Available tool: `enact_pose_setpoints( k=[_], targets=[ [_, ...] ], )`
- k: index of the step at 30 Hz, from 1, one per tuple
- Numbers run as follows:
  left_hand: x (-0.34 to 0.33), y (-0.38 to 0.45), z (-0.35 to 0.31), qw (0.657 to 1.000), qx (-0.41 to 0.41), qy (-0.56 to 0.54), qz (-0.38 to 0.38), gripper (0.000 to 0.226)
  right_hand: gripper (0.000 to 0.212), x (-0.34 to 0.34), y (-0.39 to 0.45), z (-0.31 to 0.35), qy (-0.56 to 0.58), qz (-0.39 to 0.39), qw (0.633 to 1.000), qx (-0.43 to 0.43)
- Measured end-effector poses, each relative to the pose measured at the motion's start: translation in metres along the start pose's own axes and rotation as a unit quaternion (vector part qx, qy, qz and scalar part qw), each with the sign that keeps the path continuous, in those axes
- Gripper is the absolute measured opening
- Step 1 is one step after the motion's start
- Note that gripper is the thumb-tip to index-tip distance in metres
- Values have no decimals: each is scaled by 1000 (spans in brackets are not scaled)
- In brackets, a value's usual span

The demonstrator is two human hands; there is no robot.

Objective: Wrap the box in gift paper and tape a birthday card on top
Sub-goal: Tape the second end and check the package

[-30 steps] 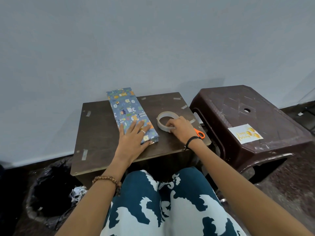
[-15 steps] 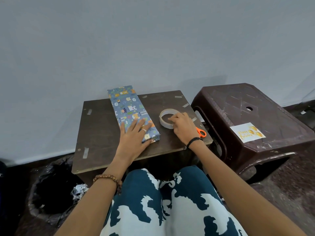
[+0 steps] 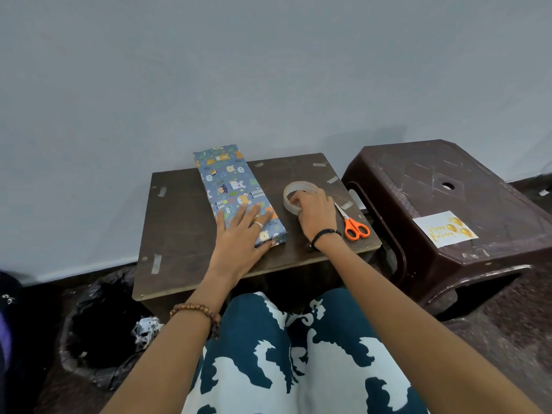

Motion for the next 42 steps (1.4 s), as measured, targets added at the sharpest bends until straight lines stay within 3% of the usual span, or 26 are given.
enact_pose_setpoints(
  k=[10,15,19,25,28,35,39,42],
  targets=[
    [3,-1,-2,1000,-13,17,-8,58,19,-5,-4,1,57,-23,998,19],
    [1,-1,-2,1000,-17,20,-6,58,7,-10,-12,4,29,-94,994,46],
    [0,-1,-1,1000,-14,19,-4,59,21,-13,-12,8,-3,-138,987,78],
    [1,0,-4,1000,-9,20,-3,58,17,-16,-9,5,-67,-185,965,172],
    [0,0,-1,1000,-11,22,-5,58,9,-13,-5,5,-100,-168,960,200],
    [-1,0,1,1000,9,-11,14,61,22,-9,-1,10,-173,-133,955,200],
    [-2,-1,0,1000,7,-20,2,54,17,-14,-7,11,-230,-125,937,232],
    [-1,-1,-2,1000,6,-23,-5,56,8,-17,-16,7,-190,-99,953,216]
  ],
)
Point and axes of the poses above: each hand's wrist, its own y-axis towards the middle knuckle, its own x-axis out of the back of the hand, z = x × y, the point moved 2 cm from there along y, towards the middle knuckle, and after that the axes turned 14 degrees about -y, right-handed, at the moved point
